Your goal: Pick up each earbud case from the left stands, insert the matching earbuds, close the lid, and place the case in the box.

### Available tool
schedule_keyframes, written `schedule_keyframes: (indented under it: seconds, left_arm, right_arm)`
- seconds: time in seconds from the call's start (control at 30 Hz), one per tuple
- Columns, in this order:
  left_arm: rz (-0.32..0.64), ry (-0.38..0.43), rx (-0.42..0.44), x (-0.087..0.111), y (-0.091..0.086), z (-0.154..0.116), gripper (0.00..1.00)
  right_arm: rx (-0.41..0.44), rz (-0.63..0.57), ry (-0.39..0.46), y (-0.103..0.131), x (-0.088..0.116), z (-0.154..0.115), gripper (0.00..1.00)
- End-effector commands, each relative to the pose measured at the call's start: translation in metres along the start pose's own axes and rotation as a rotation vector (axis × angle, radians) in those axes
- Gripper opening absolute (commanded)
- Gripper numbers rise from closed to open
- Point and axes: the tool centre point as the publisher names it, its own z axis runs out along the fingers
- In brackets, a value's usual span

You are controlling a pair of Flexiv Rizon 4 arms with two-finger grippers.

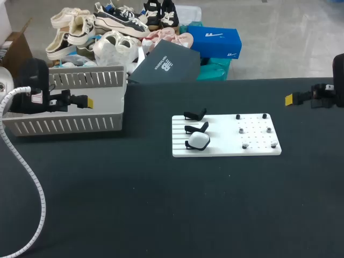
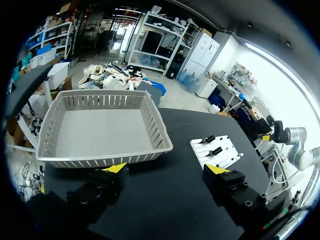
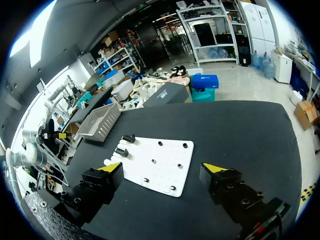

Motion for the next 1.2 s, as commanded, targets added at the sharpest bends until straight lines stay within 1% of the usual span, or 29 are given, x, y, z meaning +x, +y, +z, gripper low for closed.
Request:
schedule_keyframes:
  seconds: [0.03, 0.83, 0.87, 0.93, 0.97, 1.0, 1.03, 1.1, 1.13, 1.2]
  left_arm:
    - [0.000, 0.005, -0.002, -0.001, 0.000, 0.000, 1.00]
    - [0.000, 0.005, -0.002, -0.001, 0.000, 0.000, 1.00]
    - [0.030, -0.003, 0.000, -0.007, -0.001, 0.002, 1.00]
    - [0.066, 0.004, 0.041, -0.015, -0.003, 0.004, 1.00]
    - [0.095, -0.004, 0.042, -0.019, -0.003, 0.005, 1.00]
    - [0.129, -0.011, 0.046, -0.023, -0.004, 0.006, 1.00]
    - [0.163, -0.002, 0.070, -0.028, -0.006, 0.007, 1.00]
    - [0.252, 0.014, 0.085, -0.034, -0.009, 0.007, 1.00]
    - [0.280, 0.015, 0.096, -0.036, -0.011, 0.007, 1.00]
    - [0.354, 0.031, 0.143, -0.041, -0.018, 0.006, 1.00]
  right_arm:
    - [-0.005, -0.001, 0.002, -0.002, 0.000, 0.000, 1.00]
    - [-0.005, -0.001, 0.002, -0.002, 0.000, 0.000, 1.00]
    - [-0.005, -0.001, 0.002, -0.002, 0.000, 0.000, 1.00]
    - [-0.005, -0.001, 0.002, -0.002, 0.000, 0.000, 1.00]
    - [-0.005, -0.001, 0.002, -0.002, 0.000, 0.000, 1.00]
    - [-0.005, -0.001, 0.002, -0.002, 0.000, 0.000, 1.00]
    - [-0.005, -0.001, 0.002, -0.002, 0.000, 0.000, 1.00]
    - [-0.005, -0.001, 0.002, -0.002, 0.000, 0.000, 1.00]
    - [-0.005, -0.001, 0.002, -0.002, 0.000, 0.000, 1.00]
    - [-0.005, -0.001, 0.002, -0.002, 0.000, 0.000, 1.00]
